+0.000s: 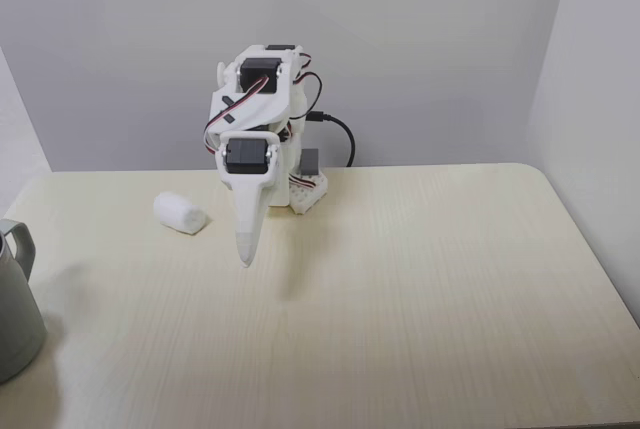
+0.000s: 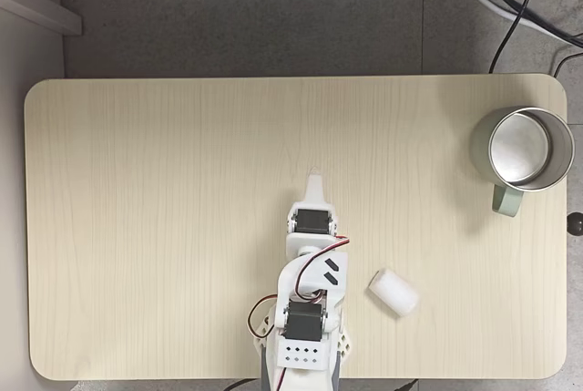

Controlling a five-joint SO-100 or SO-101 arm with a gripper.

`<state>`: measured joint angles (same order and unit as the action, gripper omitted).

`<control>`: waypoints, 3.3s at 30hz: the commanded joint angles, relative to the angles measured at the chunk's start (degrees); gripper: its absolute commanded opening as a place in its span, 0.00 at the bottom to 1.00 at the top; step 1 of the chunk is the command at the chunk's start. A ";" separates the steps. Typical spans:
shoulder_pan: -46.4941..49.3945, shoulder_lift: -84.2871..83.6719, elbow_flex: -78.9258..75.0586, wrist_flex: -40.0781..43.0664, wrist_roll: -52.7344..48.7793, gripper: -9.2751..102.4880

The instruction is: Grasp a dressing and put it in the cup.

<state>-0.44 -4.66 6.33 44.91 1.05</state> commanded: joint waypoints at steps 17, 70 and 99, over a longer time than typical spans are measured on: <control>7.12 -0.09 20.30 11.60 -2.11 0.08; 66.09 61.96 58.01 58.54 -56.51 0.29; 69.70 63.37 28.56 27.86 -54.58 0.31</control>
<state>69.52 59.59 35.16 74.27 -53.96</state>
